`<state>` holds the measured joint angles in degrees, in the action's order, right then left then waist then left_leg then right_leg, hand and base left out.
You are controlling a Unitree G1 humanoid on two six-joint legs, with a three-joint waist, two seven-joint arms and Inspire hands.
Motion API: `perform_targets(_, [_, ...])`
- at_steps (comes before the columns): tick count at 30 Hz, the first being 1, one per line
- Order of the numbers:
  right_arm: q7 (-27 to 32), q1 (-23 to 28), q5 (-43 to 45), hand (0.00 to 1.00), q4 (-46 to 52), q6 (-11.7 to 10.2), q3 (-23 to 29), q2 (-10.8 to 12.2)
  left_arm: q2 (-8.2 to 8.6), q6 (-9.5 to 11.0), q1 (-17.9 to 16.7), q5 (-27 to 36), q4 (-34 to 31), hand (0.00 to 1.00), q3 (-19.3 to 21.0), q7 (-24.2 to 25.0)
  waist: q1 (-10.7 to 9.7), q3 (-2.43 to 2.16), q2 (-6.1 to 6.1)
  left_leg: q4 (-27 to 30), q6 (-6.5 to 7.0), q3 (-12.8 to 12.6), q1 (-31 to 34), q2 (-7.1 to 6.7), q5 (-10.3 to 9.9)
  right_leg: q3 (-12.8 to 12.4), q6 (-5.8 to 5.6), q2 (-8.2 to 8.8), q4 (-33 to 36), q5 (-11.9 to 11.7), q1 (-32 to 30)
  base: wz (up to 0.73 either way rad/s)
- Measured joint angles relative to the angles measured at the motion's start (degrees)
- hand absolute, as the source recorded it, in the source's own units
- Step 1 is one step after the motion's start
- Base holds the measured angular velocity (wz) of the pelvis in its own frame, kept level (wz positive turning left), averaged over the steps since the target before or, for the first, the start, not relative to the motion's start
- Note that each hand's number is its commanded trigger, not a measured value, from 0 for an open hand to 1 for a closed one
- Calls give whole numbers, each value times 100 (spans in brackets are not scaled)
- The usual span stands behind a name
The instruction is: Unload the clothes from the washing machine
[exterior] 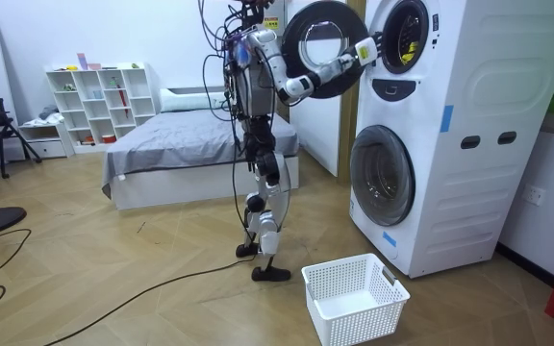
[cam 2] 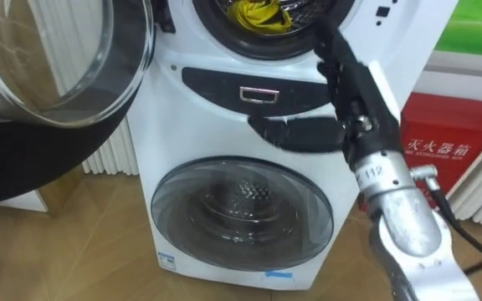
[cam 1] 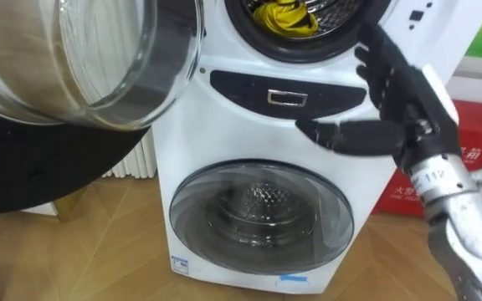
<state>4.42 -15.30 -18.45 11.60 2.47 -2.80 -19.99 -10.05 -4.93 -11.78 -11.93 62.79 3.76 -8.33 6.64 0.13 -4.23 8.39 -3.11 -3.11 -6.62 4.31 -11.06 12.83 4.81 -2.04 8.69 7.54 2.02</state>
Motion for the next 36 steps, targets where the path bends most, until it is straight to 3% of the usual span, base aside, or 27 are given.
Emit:
perform_targets(8, [85, -106, -434, 0, -1, 0, -1, 2, 0, -19, -25, 0, -102, 0, -2, -3, 8, 30, 36, 0, 0, -2, 2, -3, 0, -11, -3, 0, -14, 3, -10, -2])
perform_targets(19, [238, -163, -801, 0, -156, 0, -69, 5, -8, -102, -28, -35, -102, 0, -57, 0, 40, 32, 76, -9, 0, 1, -24, 1, 0, -19, 0, -1, -2, 2, 7, -1])
perform_targets(25, [299, -238, -1152, 0, -305, -1, -102, 38, -11, -112, 64, -121, -80, 0, -59, -6, 246, 34, 53, 97, 0, -3, 5, 2, 0, -59, 26, -6, 93, 42, -62, -3])
perform_targets(27, [281, -304, -1223, 0, -341, -1, -166, 94, -17, -132, 24, -114, -83, 0, -57, -17, 384, 71, -13, 303, -11, 14, 44, 5, -27, -162, 62, 0, 271, 128, -112, -21])
perform_targets(29, [168, -463, -1136, 0, -601, -37, -330, 273, -37, -172, 16, -107, -67, 0, -64, -13, 459, 109, 3, 1260, -112, 16, 347, 113, -296, -186, 141, -50, 496, 293, -92, -10])
perform_targets(31, [75, -562, -1126, 0, -986, -91, -542, 398, -50, -204, -11, -108, 74, 0, -75, -12, 555, 113, 20, 2181, -109, 49, 619, 240, -445, -250, 236, -130, 713, 436, -57, -28])
perform_targets(33, [40, -558, -1070, 0, -1129, -83, -725, 546, -47, -226, -42, -78, 160, 0, -66, 14, 577, 100, 32, 2962, -120, 270, 1073, 295, -474, -259, 326, -216, 859, 614, 33, 0])
perform_targets(36, [60, -596, -1073, 0, -1162, -84, -718, 568, -14, -226, -51, -14, 157, 0, -67, 22, 663, 97, 32, 2858, -99, 206, 1668, 220, -498, -257, 390, -224, 931, 742, 33, 6])
